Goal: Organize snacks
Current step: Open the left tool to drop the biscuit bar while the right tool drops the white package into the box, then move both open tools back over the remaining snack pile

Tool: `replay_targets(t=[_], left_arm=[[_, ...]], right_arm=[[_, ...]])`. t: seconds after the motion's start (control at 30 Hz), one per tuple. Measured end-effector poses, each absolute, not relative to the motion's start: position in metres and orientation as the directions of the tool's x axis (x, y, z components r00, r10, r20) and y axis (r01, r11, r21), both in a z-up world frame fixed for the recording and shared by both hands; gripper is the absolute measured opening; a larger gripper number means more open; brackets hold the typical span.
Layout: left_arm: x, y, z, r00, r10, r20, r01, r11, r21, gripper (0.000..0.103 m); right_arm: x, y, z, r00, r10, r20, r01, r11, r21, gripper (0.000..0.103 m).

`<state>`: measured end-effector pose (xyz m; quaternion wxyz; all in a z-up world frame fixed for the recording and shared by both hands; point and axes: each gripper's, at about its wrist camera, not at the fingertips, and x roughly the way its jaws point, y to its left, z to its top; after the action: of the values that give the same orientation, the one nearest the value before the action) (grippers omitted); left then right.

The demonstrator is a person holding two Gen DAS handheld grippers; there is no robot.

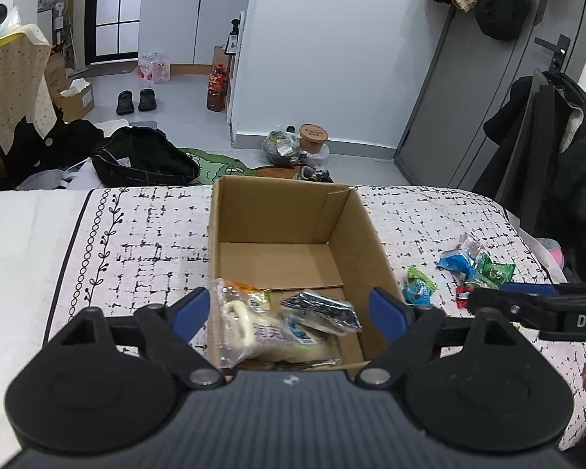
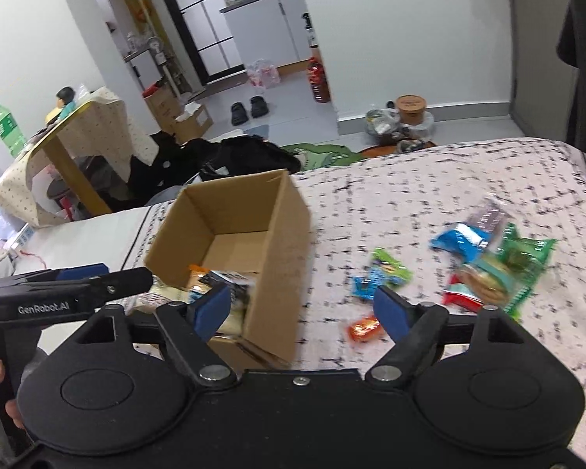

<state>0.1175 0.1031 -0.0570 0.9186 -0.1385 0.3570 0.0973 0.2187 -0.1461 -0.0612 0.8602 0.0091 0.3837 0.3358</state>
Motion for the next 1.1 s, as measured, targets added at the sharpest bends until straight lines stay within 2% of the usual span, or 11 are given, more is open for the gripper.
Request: replay_targets(t=[0.3,0.57,1.1], left_arm=[[0.127,0.084,-0.051,0.741,0.057,-0.669,-0.242,0.952,-0.186,0.103],[0.136,0.067,-0.046,0.748,0.025,-0.663,-0.207,0.958,-0.198,0.103],[0.156,0.022,-0.044,0.743,-0.051,-0.668,-0.124,0.969,-0.213,0.103]], right_arm=[[0.221,-0.180,-0.061,0.516,0.556,-0.652,-0.532,0.804,0.265,0.091],[0.225,-0.208,-0.063,0.557,0.519,-0.648,-0.479,0.839,0.260,0.102],[0.227,-0.253,-0.066,0.584,0.483,-0.653,-0.430,0.866,0.255,0.103]])
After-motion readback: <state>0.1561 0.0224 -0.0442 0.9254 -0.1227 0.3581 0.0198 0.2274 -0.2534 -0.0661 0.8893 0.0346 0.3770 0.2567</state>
